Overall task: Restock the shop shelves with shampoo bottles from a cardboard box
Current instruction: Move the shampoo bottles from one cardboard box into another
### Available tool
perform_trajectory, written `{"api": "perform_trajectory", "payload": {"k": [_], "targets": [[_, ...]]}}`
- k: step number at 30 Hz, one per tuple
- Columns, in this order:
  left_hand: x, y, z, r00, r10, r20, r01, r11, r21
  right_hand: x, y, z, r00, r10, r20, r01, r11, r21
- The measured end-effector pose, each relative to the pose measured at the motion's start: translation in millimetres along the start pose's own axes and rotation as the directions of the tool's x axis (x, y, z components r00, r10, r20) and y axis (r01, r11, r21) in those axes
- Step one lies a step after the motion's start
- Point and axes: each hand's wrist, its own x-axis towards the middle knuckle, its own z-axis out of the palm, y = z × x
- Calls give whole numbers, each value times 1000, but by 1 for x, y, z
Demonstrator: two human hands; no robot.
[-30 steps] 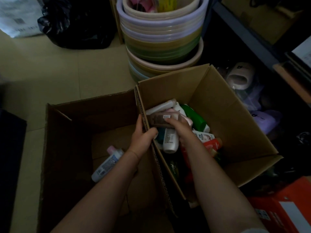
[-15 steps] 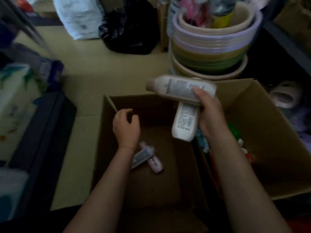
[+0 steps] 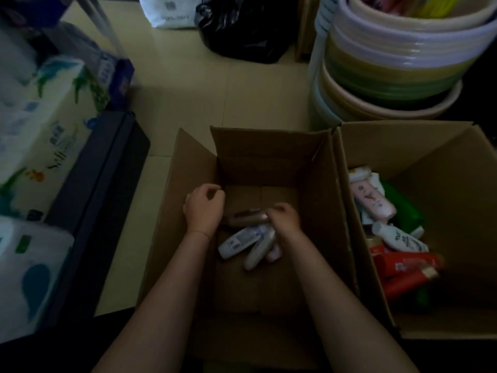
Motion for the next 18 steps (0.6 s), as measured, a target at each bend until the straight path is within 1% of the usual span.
{"api": "perform_trajectory", "payload": {"k": [1, 2, 4, 5, 6, 7, 8, 10, 12, 13, 15, 17, 18], "targets": [[-2, 6, 4, 1000, -4, 24, 4, 1000, -10, -3, -13, -8, 998, -54, 25, 55, 998, -32], [-4, 13, 10, 998, -3, 58, 4, 1000, -22, -9, -27, -18, 989, -134, 56, 135, 990, -25], [-10, 31, 30, 988, 22, 152, -14, 999, -51, -32, -61, -47, 937, -336, 98, 331, 941, 69], [-14, 42, 43, 978, 51, 202, -36, 996, -79, -44, -76, -65, 902, -423, 87, 411, 903, 125], [-21, 55, 56, 963, 91, 253, -63, 991, -116, -54, -88, -85, 872, -488, 47, 475, 865, 164], [-30, 68, 71, 945, 130, 300, -87, 985, -152, -58, -96, -106, 853, -522, -23, 517, 837, 182], [-39, 82, 86, 926, 162, 342, -101, 977, -189, -60, -101, -128, 844, -525, -109, 536, 822, 192], [-55, 107, 118, 883, 186, 430, -92, 969, -230, -41, -91, -169, 854, -441, -275, 499, 845, 195], [-69, 127, 146, 845, 179, 505, -62, 969, -239, -7, -64, -199, 881, -275, -385, 359, 918, 166], [-73, 135, 158, 843, 160, 513, -49, 973, -223, 11, -47, -209, 887, -195, -419, 275, 951, 140], [-74, 141, 177, 864, 88, 496, -5, 986, -168, 43, -17, -223, 893, -112, -435, 152, 987, 57], [-71, 140, 188, 888, 30, 459, 44, 988, -150, 71, 6, -227, 908, -93, -409, 82, 996, -43], [-70, 139, 189, 897, 29, 442, 49, 985, -163, 86, 15, -227, 916, -94, -390, 63, 994, -93]]}}
